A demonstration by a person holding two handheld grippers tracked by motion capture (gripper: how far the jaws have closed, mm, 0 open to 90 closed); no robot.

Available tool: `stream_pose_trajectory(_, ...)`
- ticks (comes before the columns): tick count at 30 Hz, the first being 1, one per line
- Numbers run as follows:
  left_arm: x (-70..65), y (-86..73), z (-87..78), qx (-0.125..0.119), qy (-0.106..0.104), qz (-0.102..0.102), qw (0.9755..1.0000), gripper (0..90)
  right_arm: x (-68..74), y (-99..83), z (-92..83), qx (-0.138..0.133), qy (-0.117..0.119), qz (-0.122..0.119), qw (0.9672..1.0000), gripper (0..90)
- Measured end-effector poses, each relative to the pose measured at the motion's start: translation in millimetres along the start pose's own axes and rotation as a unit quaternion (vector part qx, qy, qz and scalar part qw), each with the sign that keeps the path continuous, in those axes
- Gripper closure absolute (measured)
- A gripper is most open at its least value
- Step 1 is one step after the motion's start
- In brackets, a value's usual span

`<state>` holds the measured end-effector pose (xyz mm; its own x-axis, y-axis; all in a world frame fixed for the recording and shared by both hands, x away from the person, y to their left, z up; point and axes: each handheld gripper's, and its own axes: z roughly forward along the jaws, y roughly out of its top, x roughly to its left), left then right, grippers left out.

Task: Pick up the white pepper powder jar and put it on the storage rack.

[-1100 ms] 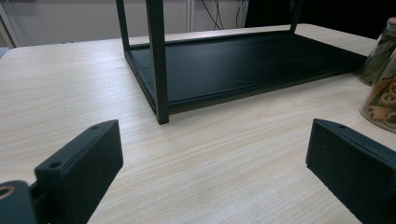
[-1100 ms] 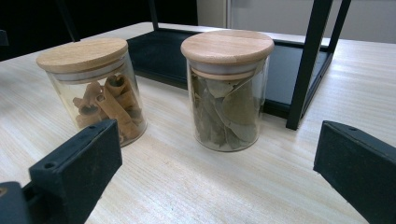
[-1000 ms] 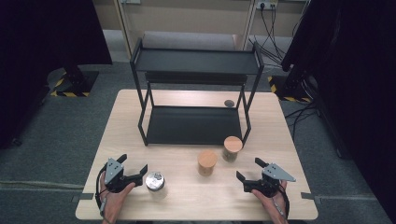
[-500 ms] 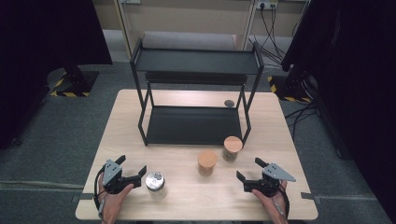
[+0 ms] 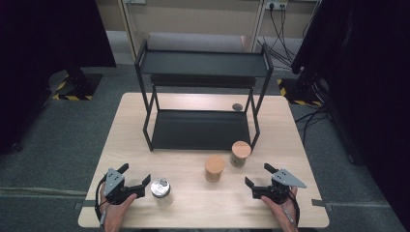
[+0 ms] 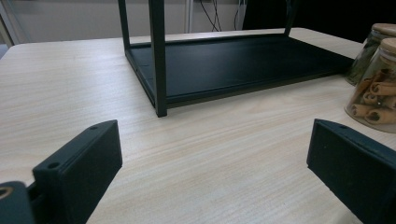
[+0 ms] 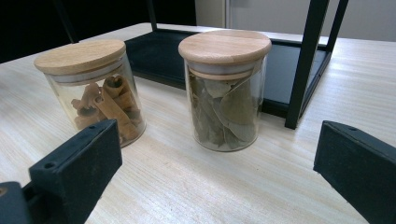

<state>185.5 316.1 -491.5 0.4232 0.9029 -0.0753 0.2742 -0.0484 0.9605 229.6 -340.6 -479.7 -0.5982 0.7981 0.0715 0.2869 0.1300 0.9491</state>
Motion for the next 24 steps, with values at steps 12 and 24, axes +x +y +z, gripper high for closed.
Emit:
stream_pose_trajectory(12, -7.6, -0.3, -7.3, -0.003, -0.003, 0.004, 1.0000, 2.8, 0.2, 0.3, 0.1, 0.001, 0.000, -0.001, 1.0000, 1.1)
stream_pose_trajectory(24, -12.4, -3.3, -16.1, -0.006, -0.007, -0.002, 1.0000, 2.6, 0.7, 0.4, 0.1, 0.001, -0.001, -0.002, 1.0000, 1.1)
